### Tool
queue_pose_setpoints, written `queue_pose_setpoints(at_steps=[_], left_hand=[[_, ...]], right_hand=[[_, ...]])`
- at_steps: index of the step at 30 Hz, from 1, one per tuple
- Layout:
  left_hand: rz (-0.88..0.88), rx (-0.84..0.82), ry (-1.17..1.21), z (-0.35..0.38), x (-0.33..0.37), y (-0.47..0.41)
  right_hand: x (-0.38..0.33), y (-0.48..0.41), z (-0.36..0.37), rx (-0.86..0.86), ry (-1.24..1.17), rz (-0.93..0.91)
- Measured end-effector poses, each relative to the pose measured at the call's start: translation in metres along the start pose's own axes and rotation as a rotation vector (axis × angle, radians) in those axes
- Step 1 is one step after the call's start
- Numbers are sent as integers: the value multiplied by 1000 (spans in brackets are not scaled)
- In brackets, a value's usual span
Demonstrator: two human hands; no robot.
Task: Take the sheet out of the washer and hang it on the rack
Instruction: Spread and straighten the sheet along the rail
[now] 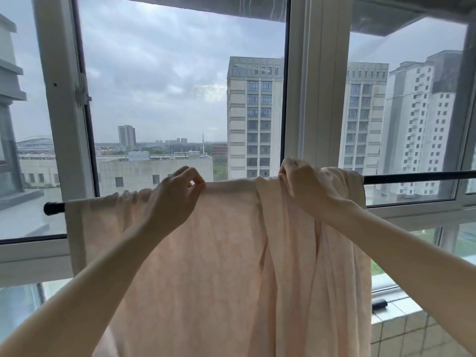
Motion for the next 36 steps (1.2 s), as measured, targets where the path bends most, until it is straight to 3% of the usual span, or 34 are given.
queue_pose_setpoints(at_steps=[6, 18, 21, 24, 30, 36], left_hand=[[57, -21, -67, -10, -10, 2], [-231, 133, -180, -39, -48, -2], [-257, 12, -201, -37, -49, -1], [-267, -36, -127, -33, -36, 0], [-74, -125, 6, -1, 17, -7], [-45, -43, 44, 22, 36, -16]], right_hand=[[15, -2, -6, 50, -104, 51], [72, 0, -6, 109, -99, 243], [72, 2, -6, 99, 4, 166], [53, -1, -11, 112, -54, 43], [9, 2, -4, -25, -219, -156], [9, 4, -1, 38, -175, -85]])
Point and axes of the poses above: each hand's wrist, its own y-axis away from the middle knuckle, its own z-axis out of the palm, x = y × z, the point moved 4 cm from there along -y, towards the middle knuckle, and after that the axes turned 2 degrees about y, right-handed, at the moved point
